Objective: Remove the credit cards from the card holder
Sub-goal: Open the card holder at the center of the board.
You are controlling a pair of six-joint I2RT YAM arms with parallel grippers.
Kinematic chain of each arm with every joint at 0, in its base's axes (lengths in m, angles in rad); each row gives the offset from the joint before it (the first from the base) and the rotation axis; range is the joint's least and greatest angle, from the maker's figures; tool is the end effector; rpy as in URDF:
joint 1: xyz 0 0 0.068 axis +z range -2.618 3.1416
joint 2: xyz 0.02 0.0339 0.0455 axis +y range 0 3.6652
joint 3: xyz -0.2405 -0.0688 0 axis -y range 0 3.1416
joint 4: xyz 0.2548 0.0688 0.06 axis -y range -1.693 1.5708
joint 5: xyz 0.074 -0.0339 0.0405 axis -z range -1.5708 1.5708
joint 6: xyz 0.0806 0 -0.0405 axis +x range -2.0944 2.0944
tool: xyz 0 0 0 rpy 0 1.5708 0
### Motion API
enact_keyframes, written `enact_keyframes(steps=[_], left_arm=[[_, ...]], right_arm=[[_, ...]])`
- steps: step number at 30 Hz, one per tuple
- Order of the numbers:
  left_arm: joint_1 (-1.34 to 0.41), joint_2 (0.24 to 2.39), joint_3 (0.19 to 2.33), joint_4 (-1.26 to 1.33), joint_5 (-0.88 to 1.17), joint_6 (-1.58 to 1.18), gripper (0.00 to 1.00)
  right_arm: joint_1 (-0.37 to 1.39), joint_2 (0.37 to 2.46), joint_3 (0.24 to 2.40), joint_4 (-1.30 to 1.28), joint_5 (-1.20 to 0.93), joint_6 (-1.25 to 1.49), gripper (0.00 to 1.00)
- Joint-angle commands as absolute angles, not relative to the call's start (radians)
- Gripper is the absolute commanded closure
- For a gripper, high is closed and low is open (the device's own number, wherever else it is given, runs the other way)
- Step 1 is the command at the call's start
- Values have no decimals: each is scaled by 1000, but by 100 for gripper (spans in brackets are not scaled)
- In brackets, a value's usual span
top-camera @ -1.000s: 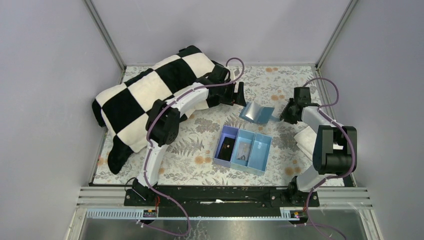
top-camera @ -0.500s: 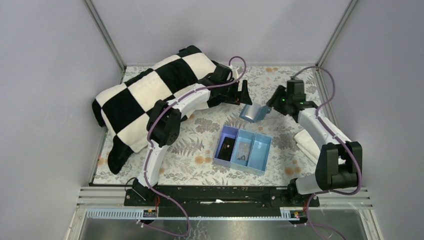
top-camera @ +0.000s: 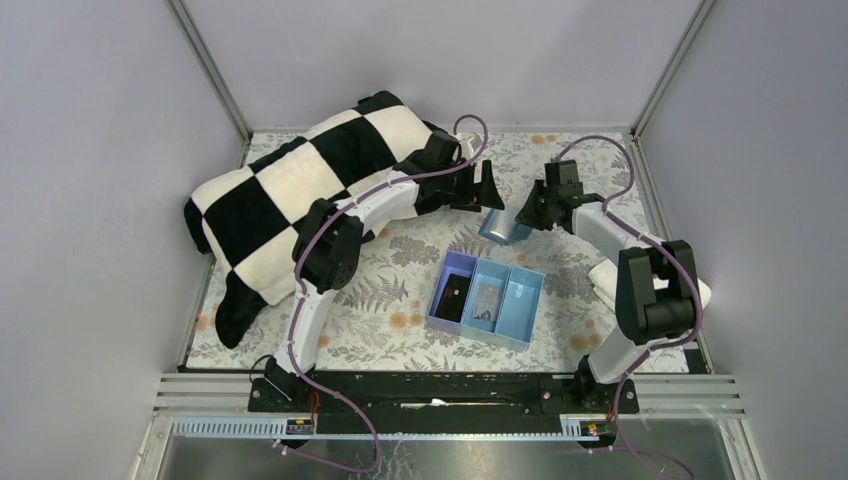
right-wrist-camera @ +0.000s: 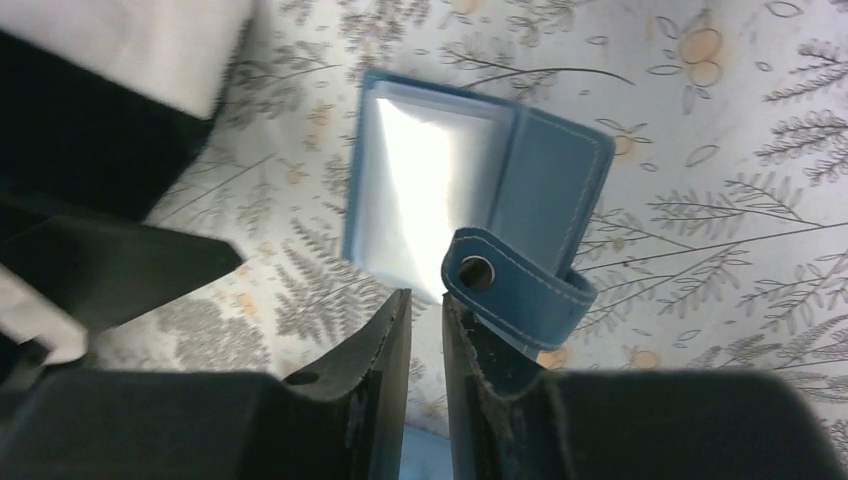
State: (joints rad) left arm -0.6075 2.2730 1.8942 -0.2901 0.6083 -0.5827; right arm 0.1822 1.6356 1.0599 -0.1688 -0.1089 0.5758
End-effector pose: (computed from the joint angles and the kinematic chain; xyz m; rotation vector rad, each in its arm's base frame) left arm 0.4205 -0.3485 0.1717 0.3960 2.4045 -1.2802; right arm 0.3872 0.0802 0.1607 0.4069 2.3297 0.5032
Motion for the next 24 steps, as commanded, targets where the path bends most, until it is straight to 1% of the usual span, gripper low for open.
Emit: enact_keyframes(steps=[1, 3, 7, 11, 16, 24], left_arm=[[-601, 2271, 1882, -216, 654, -604, 16], [-603, 2275, 1875, -217, 654, -596, 16], [-611, 2296, 1881, -213, 656, -590, 17], [-617, 2311, 1885, -214, 643, -595, 19], [-617, 2290, 1838, -172, 612, -616, 20], [-629, 2339, 1881, -160, 639, -631, 21]], right_arm=[[168, 1678, 1090, -225, -6, 525, 77], [159, 1669, 1065, -226, 40, 518, 77], [130, 1672, 1010, -197, 55, 512, 77], [87, 1715, 957, -146, 3, 523, 77], [69, 1760, 931, -113, -32, 525, 77], [65, 1785, 932, -97, -61, 524, 76]])
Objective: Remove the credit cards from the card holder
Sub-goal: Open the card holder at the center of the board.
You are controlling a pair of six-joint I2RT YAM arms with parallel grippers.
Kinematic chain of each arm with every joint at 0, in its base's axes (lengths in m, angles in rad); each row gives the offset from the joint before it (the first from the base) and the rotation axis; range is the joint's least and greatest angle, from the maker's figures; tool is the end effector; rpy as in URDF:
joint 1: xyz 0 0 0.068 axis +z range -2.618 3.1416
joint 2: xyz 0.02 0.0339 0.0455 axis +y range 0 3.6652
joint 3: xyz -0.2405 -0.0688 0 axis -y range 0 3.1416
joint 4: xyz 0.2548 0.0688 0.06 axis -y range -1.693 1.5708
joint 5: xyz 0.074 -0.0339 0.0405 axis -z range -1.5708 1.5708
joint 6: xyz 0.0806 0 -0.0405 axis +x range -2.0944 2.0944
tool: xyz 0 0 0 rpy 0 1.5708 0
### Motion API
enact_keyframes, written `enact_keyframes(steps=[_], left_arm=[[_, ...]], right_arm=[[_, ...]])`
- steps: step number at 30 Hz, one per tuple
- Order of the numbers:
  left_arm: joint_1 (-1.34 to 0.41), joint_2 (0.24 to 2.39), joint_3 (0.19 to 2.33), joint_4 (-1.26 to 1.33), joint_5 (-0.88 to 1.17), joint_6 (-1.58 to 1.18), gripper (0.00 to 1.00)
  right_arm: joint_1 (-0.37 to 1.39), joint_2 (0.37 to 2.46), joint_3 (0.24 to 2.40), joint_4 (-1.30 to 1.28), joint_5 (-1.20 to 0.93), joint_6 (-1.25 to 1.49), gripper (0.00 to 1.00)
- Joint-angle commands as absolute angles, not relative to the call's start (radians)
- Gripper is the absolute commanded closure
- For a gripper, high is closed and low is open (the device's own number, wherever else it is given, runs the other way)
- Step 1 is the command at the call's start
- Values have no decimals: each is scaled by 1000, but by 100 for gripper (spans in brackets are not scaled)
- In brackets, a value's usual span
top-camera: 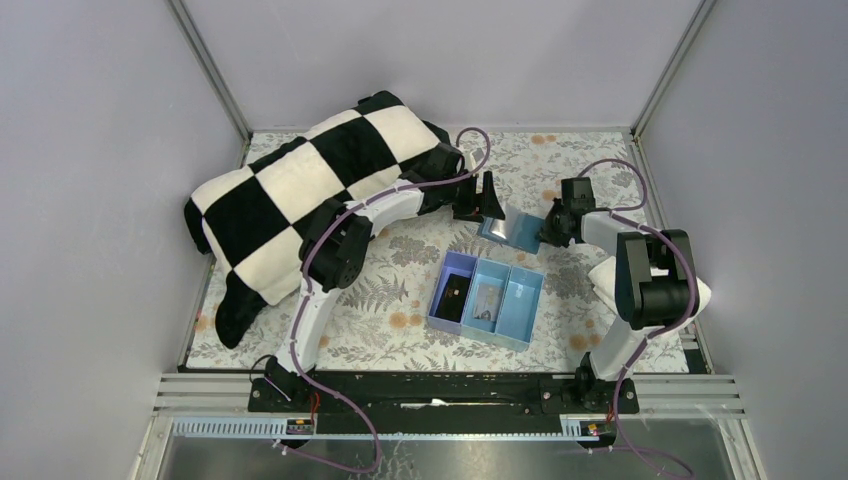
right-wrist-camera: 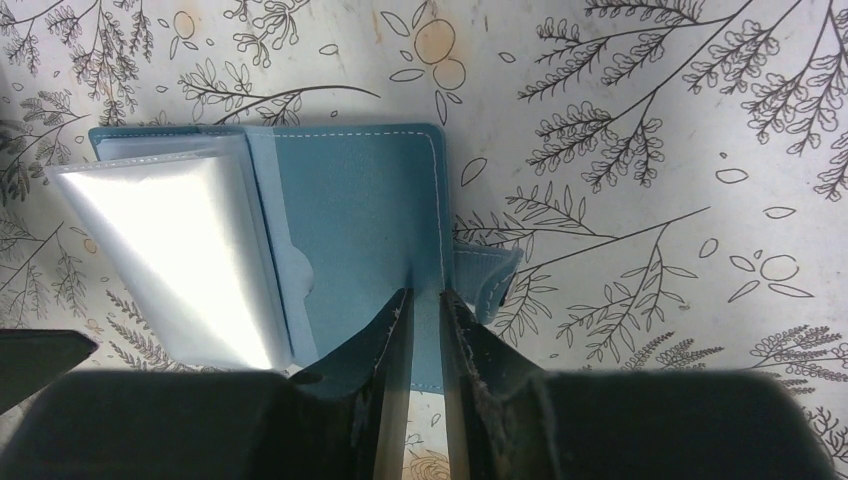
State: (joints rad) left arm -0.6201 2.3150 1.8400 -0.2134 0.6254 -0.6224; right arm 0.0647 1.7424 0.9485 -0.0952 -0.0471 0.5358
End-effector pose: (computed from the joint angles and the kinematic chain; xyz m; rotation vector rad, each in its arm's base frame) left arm 0.4157 -0.3548 0.1387 0.3707 2.4471 -1.3157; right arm 0.3788 0.0283 0.0909 0.5598 2.4216 0.3166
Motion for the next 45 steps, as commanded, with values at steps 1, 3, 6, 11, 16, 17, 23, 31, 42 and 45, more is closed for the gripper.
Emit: enact_keyframes(steps=[1, 3, 6, 11, 16, 17, 23, 31, 42, 45], left_arm=[[-630, 2343, 1882, -155, 639, -635, 21], [-630, 2347, 1882, -139, 643, -646, 21], [-637, 2367, 1901, -125, 651, -645, 21], [-654, 2413, 1961, -157, 642, -633, 22], [-678, 2448, 1983, -86, 697, -693, 21], [-679, 2451, 1978, -44, 729, -723, 21], [-688, 2434, 1969, 84, 888, -794, 20], [-685, 2413, 1919, 144, 874, -819, 20], [-596, 2257, 1831, 47, 740, -733, 20], [-585, 2239, 1831, -57, 652, -680, 21]], right_arm=[[65, 1788, 933, -95, -64, 521, 77], [65, 1802, 939, -90, -70, 516, 76], [65, 1834, 964, -95, -104, 509, 76], [66, 1832, 966, -84, -128, 515, 74], [63, 1817, 961, -90, -120, 514, 73], [62, 1812, 959, -89, -124, 513, 73], [35, 1759, 932, -89, -149, 516, 72], [6, 1609, 894, -82, -165, 526, 69], [-25, 1470, 930, -62, -218, 563, 66], [-14, 1522, 962, -14, -309, 607, 65]])
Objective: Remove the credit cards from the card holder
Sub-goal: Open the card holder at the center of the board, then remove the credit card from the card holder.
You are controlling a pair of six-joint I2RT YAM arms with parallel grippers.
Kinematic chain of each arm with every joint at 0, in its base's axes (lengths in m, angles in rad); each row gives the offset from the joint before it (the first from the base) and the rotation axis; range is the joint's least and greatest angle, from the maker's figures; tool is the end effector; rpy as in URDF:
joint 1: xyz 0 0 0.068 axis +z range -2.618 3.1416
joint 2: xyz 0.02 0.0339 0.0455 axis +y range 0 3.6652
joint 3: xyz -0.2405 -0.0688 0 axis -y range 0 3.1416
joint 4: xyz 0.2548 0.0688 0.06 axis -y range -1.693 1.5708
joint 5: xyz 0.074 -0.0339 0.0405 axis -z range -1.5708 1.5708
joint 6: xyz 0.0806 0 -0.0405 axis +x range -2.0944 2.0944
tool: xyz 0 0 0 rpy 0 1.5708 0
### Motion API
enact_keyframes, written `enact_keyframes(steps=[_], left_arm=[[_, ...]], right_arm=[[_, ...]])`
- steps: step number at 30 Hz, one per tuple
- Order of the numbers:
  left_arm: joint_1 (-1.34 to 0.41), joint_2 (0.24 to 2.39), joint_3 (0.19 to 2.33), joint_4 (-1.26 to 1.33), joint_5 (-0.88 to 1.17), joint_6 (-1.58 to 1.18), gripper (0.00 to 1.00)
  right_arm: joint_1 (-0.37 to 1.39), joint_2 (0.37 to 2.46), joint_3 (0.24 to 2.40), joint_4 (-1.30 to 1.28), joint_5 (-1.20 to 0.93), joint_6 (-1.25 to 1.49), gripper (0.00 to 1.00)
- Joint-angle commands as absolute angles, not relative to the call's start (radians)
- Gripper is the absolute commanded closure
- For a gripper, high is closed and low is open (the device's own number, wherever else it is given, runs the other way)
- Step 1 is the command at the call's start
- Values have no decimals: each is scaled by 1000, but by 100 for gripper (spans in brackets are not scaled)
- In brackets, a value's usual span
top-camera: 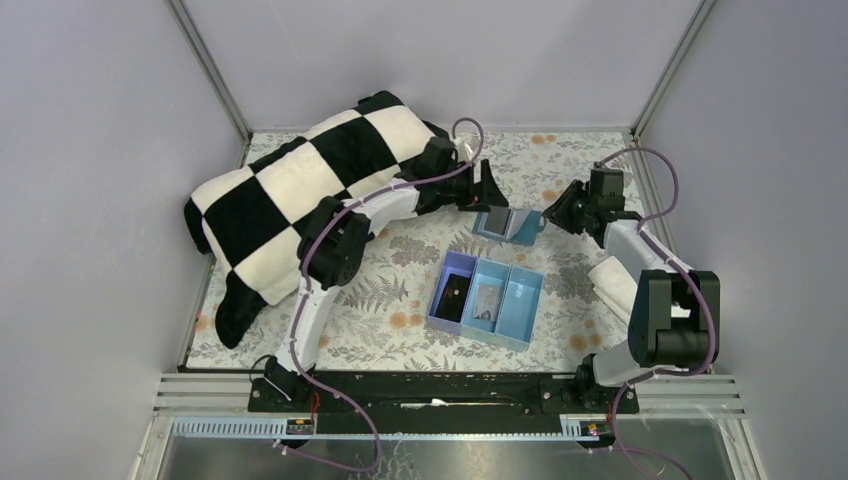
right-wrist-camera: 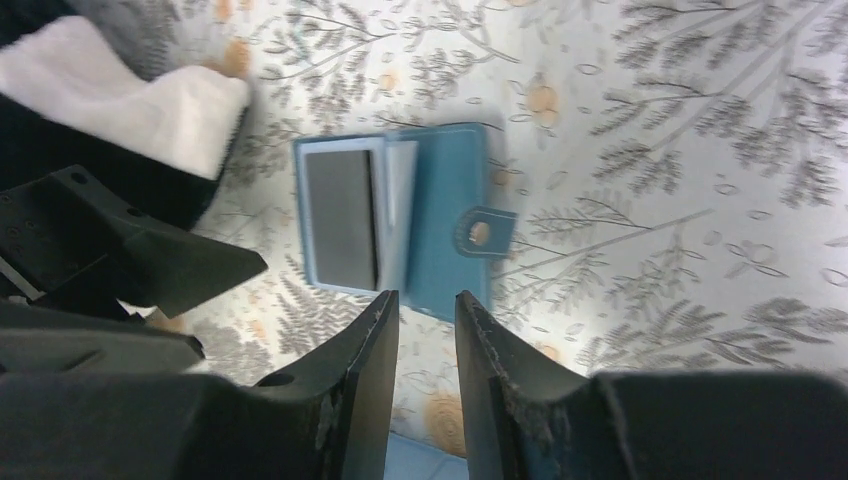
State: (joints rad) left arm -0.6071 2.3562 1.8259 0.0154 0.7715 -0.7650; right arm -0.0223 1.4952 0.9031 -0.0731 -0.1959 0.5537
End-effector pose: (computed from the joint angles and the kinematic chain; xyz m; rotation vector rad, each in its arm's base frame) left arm 0.4237 -0.3627 0.1415 0.3604 2.3284 -1.5674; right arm 0.3674 0.0075 0.1664 0.5400 2.2045 0.5046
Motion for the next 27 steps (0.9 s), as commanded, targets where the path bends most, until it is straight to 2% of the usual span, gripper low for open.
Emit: enact_keyframes(steps=[1, 8, 16, 23, 27], left_arm=[[-584, 2236, 1831, -78, 626, -669, 21], [-578, 2244, 1819, -154, 529, -645, 25], [-585, 2326, 1886, -204, 524, -621, 37], [-608, 2343, 1910, -249, 430, -580, 37], [-618, 2363, 1926, -246, 416, -577, 42]], right_arm=[[-6, 1541, 977, -10, -317, 612, 65], [120, 1657, 1069, 7, -310, 620, 65], [109, 1837, 1115, 15, -342, 619, 66], [29, 1797, 988, 18, -256, 588, 67], [15, 1824, 980, 15, -288, 573, 67]])
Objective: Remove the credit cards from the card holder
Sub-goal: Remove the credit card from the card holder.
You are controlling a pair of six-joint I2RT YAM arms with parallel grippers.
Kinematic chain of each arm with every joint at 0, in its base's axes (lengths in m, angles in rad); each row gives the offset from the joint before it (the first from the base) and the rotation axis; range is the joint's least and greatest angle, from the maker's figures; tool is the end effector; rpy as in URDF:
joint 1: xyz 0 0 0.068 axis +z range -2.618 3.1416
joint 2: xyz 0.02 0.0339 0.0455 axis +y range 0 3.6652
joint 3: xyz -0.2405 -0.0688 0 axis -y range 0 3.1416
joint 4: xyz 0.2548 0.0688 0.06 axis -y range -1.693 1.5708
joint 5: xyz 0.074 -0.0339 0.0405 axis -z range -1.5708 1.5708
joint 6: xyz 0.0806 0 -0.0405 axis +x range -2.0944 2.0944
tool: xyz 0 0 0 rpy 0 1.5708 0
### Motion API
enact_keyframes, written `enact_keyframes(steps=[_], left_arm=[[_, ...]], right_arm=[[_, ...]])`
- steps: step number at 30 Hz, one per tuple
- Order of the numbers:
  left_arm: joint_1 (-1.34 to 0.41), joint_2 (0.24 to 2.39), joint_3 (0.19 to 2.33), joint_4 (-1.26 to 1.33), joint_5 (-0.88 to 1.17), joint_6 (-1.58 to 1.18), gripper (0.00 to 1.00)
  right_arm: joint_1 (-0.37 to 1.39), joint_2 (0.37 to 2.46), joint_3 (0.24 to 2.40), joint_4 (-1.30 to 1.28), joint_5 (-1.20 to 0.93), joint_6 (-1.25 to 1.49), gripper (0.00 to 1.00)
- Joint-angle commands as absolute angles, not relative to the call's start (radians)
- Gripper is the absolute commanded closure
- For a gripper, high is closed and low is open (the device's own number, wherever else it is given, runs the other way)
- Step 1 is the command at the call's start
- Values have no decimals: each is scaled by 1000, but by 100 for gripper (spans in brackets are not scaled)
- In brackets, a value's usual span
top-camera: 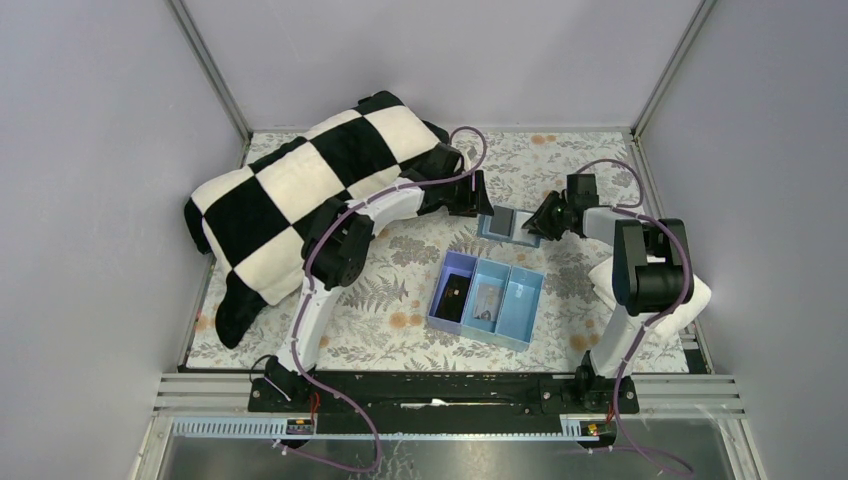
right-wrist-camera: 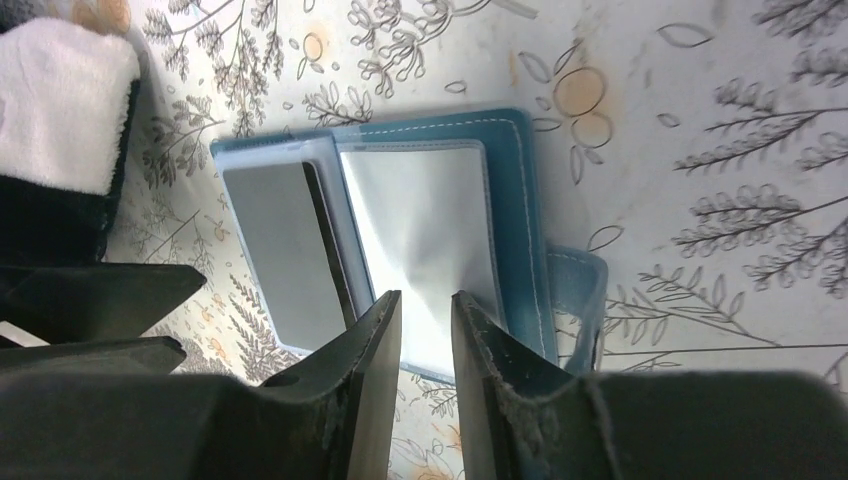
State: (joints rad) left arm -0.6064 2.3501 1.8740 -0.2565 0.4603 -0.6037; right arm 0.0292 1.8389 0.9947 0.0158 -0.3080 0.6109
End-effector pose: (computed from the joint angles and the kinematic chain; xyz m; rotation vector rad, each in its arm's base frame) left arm 0.4329 -0.3438 0.1234 0.2618 2.4760 -1.1047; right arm 0.3989 0.0361 0.0837 0.5608 2.3897 0.6611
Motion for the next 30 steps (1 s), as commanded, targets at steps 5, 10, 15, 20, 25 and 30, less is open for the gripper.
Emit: enact_keyframes(steps=[5, 10, 15, 20, 25, 30], left_arm=[[-625, 2324, 1867, -162, 370, -602, 50], [-633, 2311, 1870, -144, 374, -596, 50], [-646, 2318, 1863, -112, 384, -620, 50], [-659, 2342, 1866, -117, 389, -617, 50], [-660, 2359, 1863, -130, 375, -615, 50], [-661, 2369, 1853, -130, 375, -615, 51]], right_arm=[[15, 1814, 969, 58, -327, 607, 69], [17, 1746, 947, 149, -377, 659, 69], [24, 1760, 953, 190, -421, 680, 69], [33, 1802, 963, 201, -459, 684, 69], [42, 1846, 977, 205, -478, 680, 69], [45, 1886, 992, 197, -479, 675, 69]])
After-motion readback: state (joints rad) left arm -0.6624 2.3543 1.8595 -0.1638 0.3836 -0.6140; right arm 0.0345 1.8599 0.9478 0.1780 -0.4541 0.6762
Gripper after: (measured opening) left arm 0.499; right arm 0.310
